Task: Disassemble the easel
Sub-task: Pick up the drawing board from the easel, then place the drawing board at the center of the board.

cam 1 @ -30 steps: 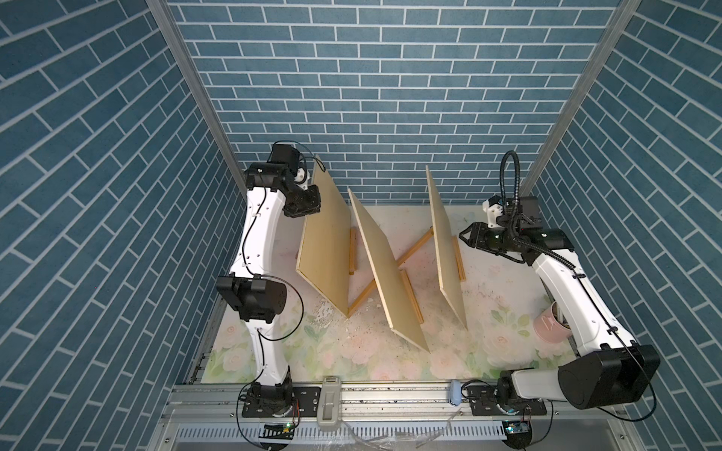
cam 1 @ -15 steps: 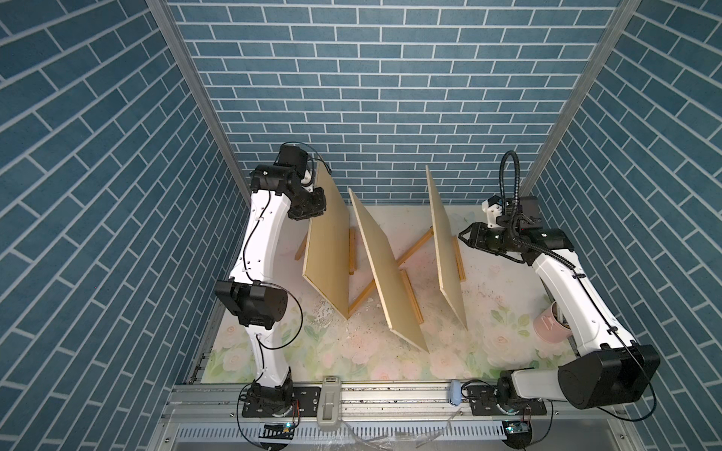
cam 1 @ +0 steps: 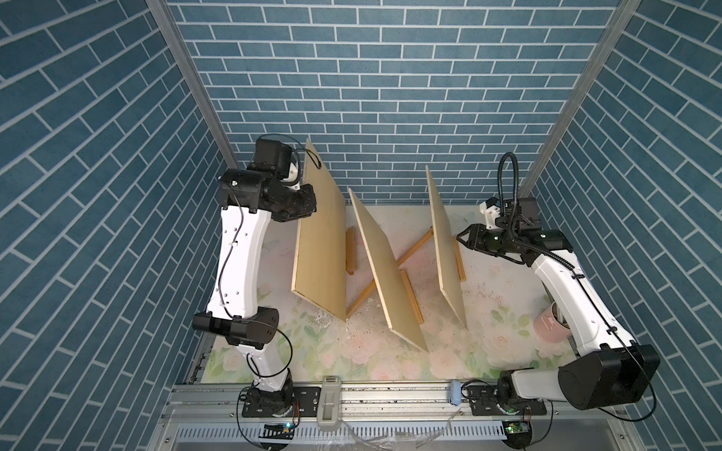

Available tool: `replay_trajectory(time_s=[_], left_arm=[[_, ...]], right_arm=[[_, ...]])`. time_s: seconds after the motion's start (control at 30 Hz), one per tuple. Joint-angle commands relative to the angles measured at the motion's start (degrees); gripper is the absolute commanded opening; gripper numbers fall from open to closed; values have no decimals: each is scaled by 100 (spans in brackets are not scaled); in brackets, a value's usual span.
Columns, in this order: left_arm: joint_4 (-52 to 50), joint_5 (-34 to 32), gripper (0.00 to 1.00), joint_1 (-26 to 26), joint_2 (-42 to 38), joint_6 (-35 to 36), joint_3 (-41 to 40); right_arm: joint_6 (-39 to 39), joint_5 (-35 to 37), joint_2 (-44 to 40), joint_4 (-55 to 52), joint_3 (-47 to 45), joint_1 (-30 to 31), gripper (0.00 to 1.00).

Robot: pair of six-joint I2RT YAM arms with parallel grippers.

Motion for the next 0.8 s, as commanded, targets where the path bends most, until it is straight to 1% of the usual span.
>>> replay_trajectory(time_s=[0.0, 0.1, 0.23, 0.4, 0.57, 0.67, 0.77], left_arm=[[114, -126, 0, -22, -411, -59, 562], [32, -230, 0, 2, -650, -63, 744], [183, -393, 0, 13, -1106, -49, 624], [67, -977, 0, 22, -1577, -55, 560], [98, -1395, 0, 22, -1997, -48, 358], [-55, -1737, 0, 22, -2098, -28, 303], [-379, -2070, 0, 22, -2007, 28, 281]], right_arm=[[-128, -121, -163, 54, 24, 61, 48], [-136, -143, -160, 56, 50, 73, 48], [-136, -182, -138, 45, 117, 93, 48], [-145, -212, -129, 36, 197, 119, 48], [-180, -244, -120, 28, 209, 129, 48], [-232, -218, -125, 1, 208, 130, 48], [-258, -204, -129, -34, 208, 135, 48]])
